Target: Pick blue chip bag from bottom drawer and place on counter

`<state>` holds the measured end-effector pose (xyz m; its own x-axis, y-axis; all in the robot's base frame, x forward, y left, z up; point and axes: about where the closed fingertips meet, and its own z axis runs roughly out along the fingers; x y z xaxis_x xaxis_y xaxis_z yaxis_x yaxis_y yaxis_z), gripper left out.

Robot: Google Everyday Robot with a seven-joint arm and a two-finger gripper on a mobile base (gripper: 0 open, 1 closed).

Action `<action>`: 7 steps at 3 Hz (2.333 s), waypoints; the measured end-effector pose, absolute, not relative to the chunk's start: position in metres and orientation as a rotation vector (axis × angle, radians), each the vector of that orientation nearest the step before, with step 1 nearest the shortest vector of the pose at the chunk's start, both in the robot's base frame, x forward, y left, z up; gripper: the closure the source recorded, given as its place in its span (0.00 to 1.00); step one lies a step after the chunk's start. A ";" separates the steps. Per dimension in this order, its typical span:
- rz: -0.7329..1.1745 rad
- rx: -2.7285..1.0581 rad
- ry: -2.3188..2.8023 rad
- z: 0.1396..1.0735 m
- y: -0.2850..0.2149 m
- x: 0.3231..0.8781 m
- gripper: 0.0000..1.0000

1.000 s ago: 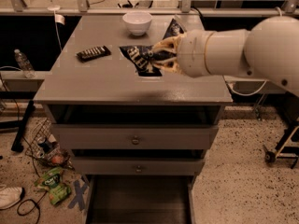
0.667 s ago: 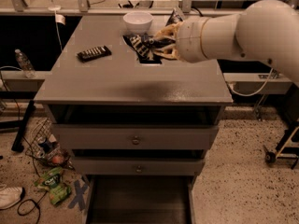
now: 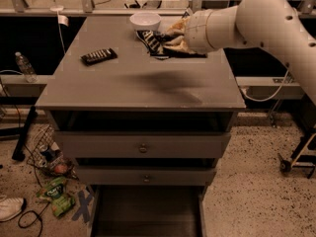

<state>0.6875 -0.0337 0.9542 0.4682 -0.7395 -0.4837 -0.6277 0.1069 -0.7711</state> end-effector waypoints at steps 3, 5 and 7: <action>-0.111 -1.584 1.218 0.954 -0.026 0.690 0.37; -0.104 -1.589 1.215 0.952 -0.022 0.690 0.00; -0.123 -1.496 1.283 0.956 -0.050 0.688 0.00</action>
Offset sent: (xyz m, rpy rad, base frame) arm 0.0040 0.0037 0.0025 0.0085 0.0039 -0.0007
